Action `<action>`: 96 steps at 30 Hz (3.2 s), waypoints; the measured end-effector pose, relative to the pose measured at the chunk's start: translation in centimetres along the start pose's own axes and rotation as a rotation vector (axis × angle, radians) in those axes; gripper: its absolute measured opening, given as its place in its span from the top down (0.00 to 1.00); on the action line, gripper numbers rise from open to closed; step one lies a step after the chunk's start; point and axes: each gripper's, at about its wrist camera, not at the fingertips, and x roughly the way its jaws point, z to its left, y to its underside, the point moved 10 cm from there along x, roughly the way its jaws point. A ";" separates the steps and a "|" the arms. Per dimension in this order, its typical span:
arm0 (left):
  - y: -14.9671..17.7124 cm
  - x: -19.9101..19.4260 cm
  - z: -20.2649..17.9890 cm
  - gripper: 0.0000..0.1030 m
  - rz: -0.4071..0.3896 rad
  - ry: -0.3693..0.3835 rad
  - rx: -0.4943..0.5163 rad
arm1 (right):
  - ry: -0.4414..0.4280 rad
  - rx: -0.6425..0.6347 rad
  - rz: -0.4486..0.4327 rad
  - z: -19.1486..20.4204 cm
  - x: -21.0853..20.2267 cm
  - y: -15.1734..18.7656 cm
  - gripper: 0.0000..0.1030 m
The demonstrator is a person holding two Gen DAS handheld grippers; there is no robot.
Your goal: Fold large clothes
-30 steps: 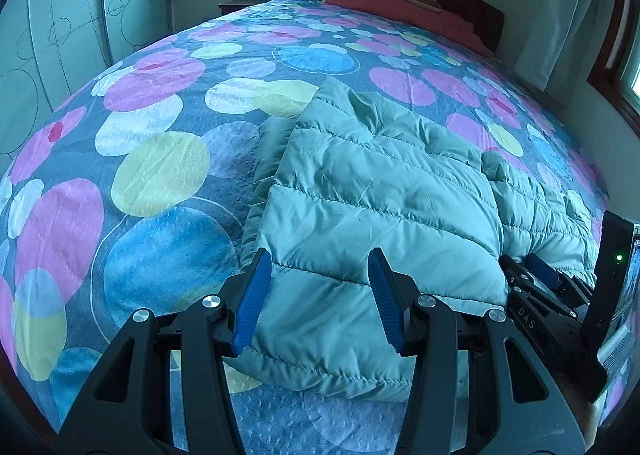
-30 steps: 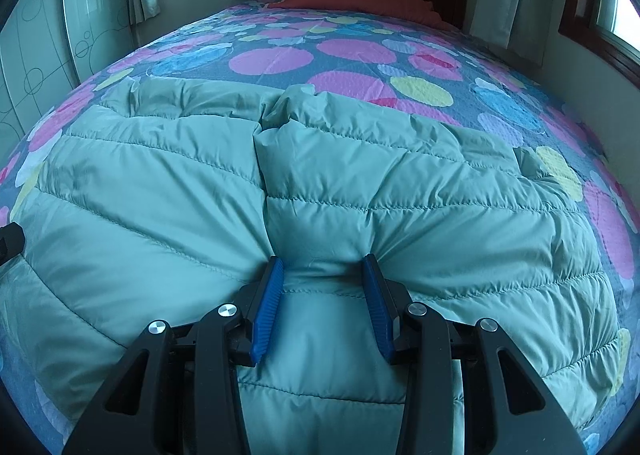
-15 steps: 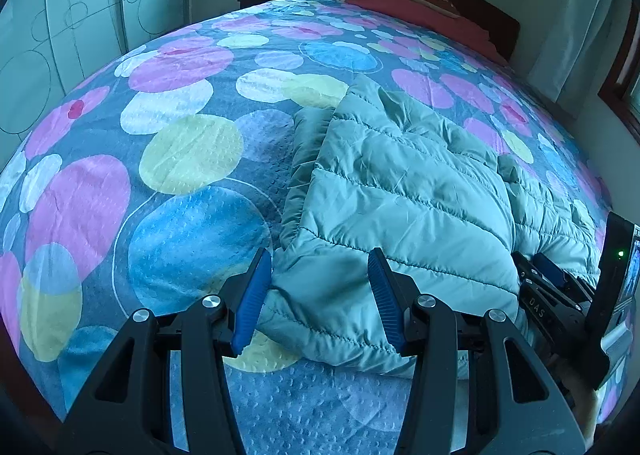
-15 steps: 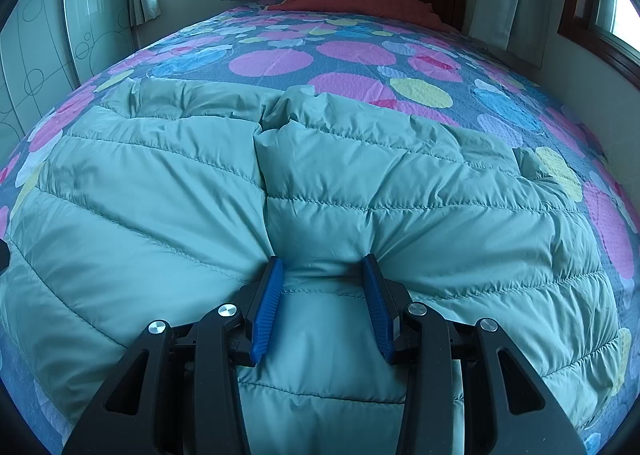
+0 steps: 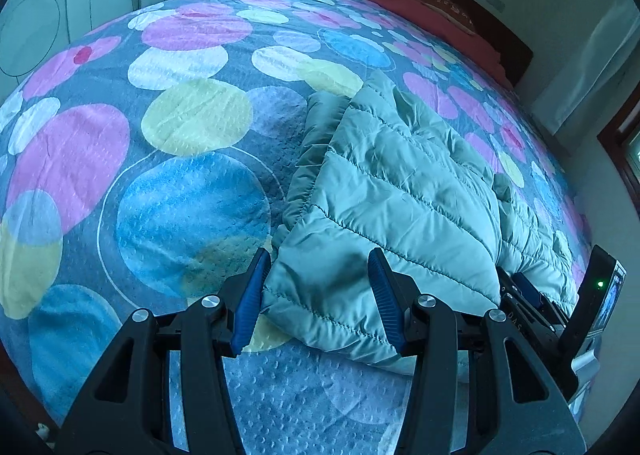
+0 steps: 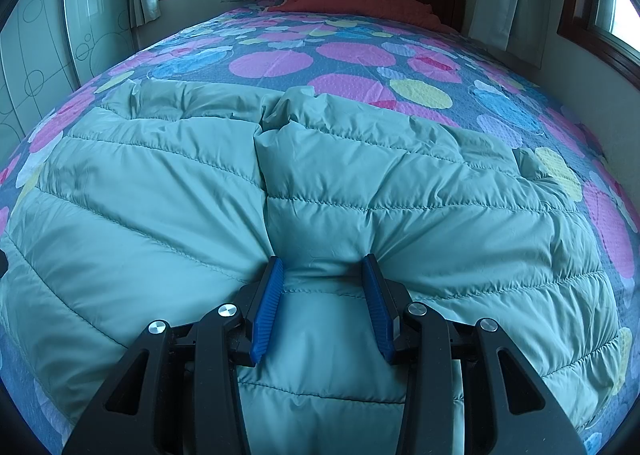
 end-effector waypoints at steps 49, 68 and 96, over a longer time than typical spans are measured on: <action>-2.0 -4.7 -12.1 0.89 -0.182 0.285 0.187 | 0.044 0.044 -0.060 -4.7 -3.5 -1.5 0.44; 6.4 -2.8 -28.2 0.89 -0.093 0.334 0.518 | 0.204 0.278 -0.048 -23.2 -7.4 3.8 0.44; 17.4 -0.7 -32.7 0.53 0.011 0.383 0.729 | 0.215 0.420 -0.020 -29.1 -7.6 8.9 0.44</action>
